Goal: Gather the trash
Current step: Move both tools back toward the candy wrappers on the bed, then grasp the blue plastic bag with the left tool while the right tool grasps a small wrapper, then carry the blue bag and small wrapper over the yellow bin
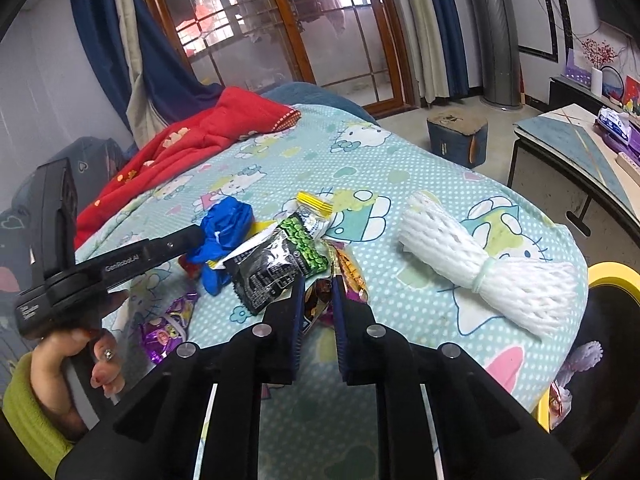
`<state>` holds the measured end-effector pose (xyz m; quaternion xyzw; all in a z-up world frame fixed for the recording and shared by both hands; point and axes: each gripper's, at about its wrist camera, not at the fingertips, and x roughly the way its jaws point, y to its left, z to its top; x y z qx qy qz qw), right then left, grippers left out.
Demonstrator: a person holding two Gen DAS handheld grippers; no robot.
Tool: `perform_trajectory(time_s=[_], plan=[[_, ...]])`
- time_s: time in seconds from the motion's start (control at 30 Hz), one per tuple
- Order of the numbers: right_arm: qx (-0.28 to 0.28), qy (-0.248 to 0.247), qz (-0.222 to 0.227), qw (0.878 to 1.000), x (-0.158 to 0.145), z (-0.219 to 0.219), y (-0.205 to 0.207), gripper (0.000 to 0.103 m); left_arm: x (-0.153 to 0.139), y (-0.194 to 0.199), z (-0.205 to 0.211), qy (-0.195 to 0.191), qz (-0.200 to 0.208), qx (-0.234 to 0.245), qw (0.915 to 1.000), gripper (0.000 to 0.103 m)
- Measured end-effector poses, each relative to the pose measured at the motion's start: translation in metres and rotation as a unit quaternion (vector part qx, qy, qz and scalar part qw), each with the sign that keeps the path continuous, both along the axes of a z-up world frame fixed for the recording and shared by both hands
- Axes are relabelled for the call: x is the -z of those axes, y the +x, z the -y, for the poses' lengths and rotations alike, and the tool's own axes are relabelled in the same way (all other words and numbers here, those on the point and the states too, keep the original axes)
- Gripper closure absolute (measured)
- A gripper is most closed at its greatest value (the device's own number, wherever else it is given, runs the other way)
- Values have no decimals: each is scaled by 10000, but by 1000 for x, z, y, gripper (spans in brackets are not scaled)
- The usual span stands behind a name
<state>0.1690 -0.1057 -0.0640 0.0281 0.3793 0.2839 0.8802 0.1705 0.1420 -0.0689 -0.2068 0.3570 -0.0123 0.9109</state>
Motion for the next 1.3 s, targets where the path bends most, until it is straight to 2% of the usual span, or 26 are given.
perform_trajectory(time_s=[0.47, 0.67, 1.3], plan=[[-107, 253, 152, 9995, -17, 14, -19, 93, -49, -30, 7, -203, 840, 83, 9962, 103], [21, 336, 212, 9992, -26, 27, -23, 93, -71, -38, 25, -230, 1100, 344, 9931, 103], [473, 348, 519, 9969, -48, 79, -34, 93, -87, -45, 94, -30, 1258, 1227, 9844, 103]])
